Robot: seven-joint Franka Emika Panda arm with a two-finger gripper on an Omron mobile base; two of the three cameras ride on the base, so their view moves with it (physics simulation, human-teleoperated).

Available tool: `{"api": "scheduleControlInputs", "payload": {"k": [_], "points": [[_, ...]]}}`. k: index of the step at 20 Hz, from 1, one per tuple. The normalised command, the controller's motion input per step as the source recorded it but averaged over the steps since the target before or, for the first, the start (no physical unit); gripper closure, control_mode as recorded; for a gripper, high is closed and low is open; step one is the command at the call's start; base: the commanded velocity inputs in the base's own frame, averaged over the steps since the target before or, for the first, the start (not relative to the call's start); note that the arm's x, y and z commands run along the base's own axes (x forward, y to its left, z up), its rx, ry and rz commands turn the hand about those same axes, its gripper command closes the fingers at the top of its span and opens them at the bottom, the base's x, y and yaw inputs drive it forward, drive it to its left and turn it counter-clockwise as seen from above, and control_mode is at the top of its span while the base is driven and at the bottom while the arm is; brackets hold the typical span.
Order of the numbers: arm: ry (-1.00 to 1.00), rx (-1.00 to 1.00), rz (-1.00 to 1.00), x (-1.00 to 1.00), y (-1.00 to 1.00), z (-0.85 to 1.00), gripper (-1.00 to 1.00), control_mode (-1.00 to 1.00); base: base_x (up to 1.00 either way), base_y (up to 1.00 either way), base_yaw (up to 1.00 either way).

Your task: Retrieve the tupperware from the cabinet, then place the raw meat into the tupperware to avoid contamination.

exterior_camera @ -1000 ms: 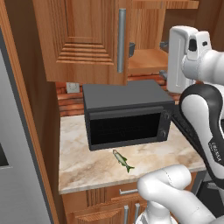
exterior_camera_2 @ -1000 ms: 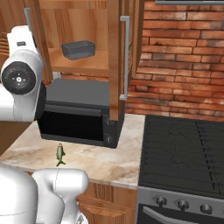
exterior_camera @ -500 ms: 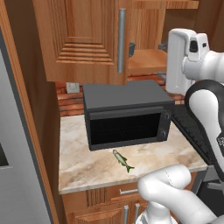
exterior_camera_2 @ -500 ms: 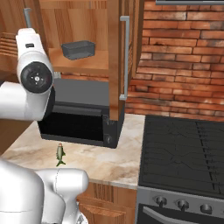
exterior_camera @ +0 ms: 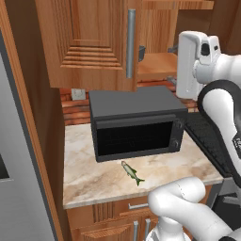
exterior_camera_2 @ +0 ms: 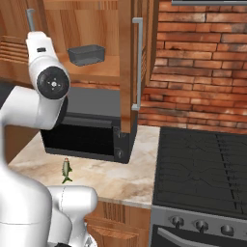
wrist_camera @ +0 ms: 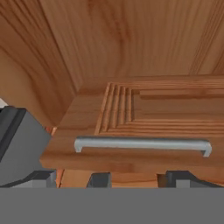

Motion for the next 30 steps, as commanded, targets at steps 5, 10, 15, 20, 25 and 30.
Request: {"api": "scheduleControlInputs", "payload": {"k": [5, 10, 15, 20, 25, 30], "points": [[-0.03, 0.00, 0.01, 0.18, 0.00, -0.10, -1.00, -1.00, 0.00, 0.00, 0.00], [-0.01, 0.00, 0.00, 0.20, 0.00, -0.03, -1.00, -1.00, 0.00, 0.00, 0.00], [0.00, 0.00, 0.01, 0.22, 0.00, 0.00, -1.00, -1.00, 0.00, 0.00, 0.00], [0.00, 0.00, 0.01, 0.22, 0.01, 0.00, -1.00, -1.00, 0.00, 0.00, 0.00], [0.00, 0.00, 0.00, 0.22, 0.05, 0.00, -1.00, -1.00, 0.00, 0.00, 0.00], [0.01, 0.00, 0.00, 0.22, 0.09, 0.00, -1.00, -1.00, 0.00, 0.00, 0.00]]}}
